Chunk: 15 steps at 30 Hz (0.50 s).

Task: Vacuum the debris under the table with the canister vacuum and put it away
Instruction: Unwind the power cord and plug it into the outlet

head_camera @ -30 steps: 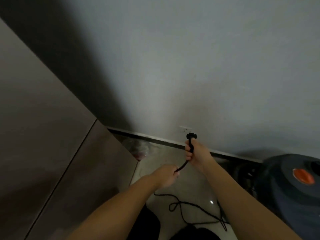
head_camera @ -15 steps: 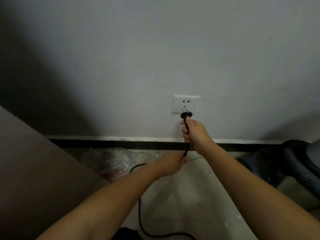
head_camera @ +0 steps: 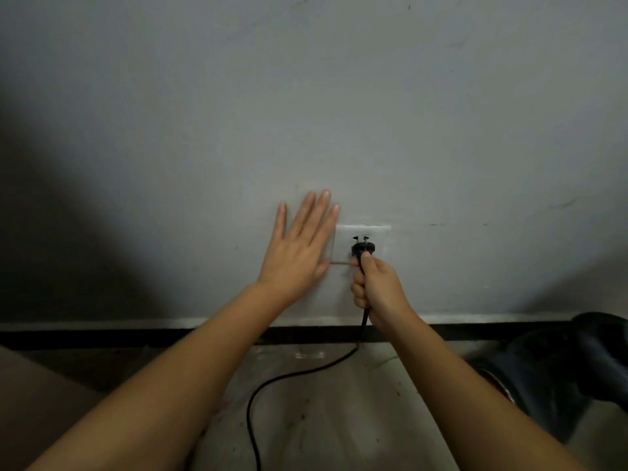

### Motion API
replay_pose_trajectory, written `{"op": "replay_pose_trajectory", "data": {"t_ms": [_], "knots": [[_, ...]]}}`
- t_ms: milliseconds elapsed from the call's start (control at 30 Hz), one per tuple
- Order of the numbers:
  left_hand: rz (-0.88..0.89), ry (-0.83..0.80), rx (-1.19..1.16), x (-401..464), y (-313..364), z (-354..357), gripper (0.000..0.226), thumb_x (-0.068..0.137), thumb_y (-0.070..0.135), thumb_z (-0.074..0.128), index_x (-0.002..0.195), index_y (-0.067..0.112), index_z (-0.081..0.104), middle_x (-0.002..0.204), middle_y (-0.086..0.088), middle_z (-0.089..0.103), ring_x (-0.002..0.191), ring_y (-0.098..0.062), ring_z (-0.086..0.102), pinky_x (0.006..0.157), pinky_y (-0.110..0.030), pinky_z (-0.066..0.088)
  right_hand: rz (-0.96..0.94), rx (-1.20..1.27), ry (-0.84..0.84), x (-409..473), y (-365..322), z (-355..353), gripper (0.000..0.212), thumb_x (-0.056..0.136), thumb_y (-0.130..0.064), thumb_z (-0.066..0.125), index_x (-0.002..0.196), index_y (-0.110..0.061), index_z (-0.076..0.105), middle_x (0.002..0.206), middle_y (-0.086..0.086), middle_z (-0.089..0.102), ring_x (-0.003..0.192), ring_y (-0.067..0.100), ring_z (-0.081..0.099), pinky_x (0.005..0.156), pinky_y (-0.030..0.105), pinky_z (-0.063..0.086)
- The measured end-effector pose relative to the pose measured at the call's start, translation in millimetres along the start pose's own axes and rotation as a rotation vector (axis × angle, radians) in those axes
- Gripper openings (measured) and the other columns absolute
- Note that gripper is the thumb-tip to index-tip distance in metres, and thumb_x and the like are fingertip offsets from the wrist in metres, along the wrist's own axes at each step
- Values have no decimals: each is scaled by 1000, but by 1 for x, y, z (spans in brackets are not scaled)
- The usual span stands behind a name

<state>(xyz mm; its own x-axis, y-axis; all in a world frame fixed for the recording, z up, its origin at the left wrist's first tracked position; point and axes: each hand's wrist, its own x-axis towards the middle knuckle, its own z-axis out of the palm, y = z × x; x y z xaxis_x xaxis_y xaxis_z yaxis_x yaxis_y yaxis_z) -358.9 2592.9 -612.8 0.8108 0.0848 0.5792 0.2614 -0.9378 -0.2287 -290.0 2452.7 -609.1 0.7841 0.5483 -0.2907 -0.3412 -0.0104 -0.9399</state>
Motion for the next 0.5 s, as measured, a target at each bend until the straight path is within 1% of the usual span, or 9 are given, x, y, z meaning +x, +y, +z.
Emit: {"op": "replay_pose_trajectory", "data": {"t_ms": [67, 100, 133, 167, 200, 267, 367, 500], "knots": [[3, -95, 68, 9, -11, 8, 124, 64, 47, 78, 150, 12, -3, 157, -8, -1, 146, -23, -14, 113, -50, -16, 13, 20, -4, 3, 0, 1, 31, 105, -27, 32, 87, -13, 53, 48, -6, 32, 35, 5, 26, 34, 16, 21], [-5, -118, 83, 10, -12, 12, 133, 60, 49, 80, 150, 14, -12, 157, -9, -9, 144, -22, -24, 112, -49, -20, 20, 43, -1, 5, -1, 3, 31, 105, -27, 33, 87, -13, 53, 48, -6, 32, 35, 4, 26, 34, 16, 21], [-9, -117, 97, 11, -12, 17, 139, 58, 49, 81, 149, 14, -19, 157, -8, -20, 142, -20, -30, 111, -49, -23, 27, 71, 0, 7, -3, 3, 31, 105, -27, 33, 87, -12, 53, 46, -7, 33, 34, 4, 26, 33, 16, 21], [-10, -100, 112, 11, -12, 21, 143, 58, 49, 82, 147, 14, -23, 156, -6, -29, 141, -20, -32, 111, -49, -23, 35, 93, -1, 9, -5, 5, 31, 105, -27, 33, 87, -12, 53, 45, -8, 34, 34, 4, 26, 33, 16, 21], [-9, -85, 120, 11, -12, 23, 145, 57, 49, 83, 147, 13, -25, 153, -5, -35, 141, -21, -32, 111, -50, -23, 42, 106, -2, 11, -6, 6, 31, 105, -27, 33, 87, -12, 53, 43, -9, 34, 33, 3, 26, 32, 15, 21], [1, -58, 133, 12, -13, 26, 146, 56, 51, 83, 146, 13, -25, 152, -5, -37, 141, -22, -32, 111, -50, -23, 46, 123, -6, 14, -6, 6, 31, 105, -26, 33, 86, -11, 52, 42, -9, 34, 31, 3, 26, 32, 14, 21], [13, -31, 130, 11, -14, 28, 150, 51, 51, 84, 147, 13, -24, 152, -4, -36, 141, -21, -31, 111, -50, -24, 31, 124, -9, 19, -7, 5, 31, 104, -25, 35, 83, -10, 52, 40, -9, 34, 31, 3, 26, 32, 14, 20], [8, -52, 106, 13, -11, 24, 151, 49, 46, 87, 147, 13, -24, 152, -3, -37, 141, -21, -31, 111, -49, -25, 50, 109, -25, 18, -12, 3, 32, 104, -25, 35, 81, -9, 51, 41, -8, 33, 31, 4, 25, 32, 14, 18]]}}
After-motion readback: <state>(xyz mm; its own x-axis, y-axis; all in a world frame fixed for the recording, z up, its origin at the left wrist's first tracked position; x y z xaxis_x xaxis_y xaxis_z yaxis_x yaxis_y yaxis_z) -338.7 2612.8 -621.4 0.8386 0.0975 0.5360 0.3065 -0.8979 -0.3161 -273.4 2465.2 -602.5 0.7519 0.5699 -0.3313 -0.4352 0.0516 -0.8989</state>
